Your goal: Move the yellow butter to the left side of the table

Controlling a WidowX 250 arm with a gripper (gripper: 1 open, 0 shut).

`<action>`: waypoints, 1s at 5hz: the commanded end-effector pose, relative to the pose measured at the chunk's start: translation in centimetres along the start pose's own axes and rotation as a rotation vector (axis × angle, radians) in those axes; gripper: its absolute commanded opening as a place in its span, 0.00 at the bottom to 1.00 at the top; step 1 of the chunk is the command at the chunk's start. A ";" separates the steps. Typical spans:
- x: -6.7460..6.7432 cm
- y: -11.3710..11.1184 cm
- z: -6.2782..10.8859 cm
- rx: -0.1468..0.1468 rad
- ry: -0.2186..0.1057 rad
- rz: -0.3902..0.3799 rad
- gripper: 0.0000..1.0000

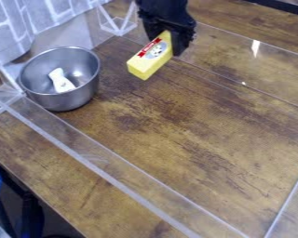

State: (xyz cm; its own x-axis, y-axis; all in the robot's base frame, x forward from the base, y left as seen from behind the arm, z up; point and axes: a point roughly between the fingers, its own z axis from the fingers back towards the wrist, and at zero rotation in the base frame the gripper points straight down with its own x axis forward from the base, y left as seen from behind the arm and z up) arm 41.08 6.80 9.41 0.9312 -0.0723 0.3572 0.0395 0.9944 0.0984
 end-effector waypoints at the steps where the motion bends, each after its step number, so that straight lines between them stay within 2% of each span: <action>1: 2.4 -0.4 4.5 0.023 -0.121 -0.033 0.00; 2: 2.9 -0.5 3.7 0.015 -0.126 -0.036 0.00; 3: 2.7 0.0 2.6 0.017 -0.115 -0.032 0.00; 5: 2.7 1.1 1.8 0.035 -0.108 -0.023 0.00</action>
State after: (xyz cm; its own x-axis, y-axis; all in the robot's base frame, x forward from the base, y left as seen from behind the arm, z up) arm 42.47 6.80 9.62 0.9140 -0.1099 0.3906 0.0676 0.9904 0.1205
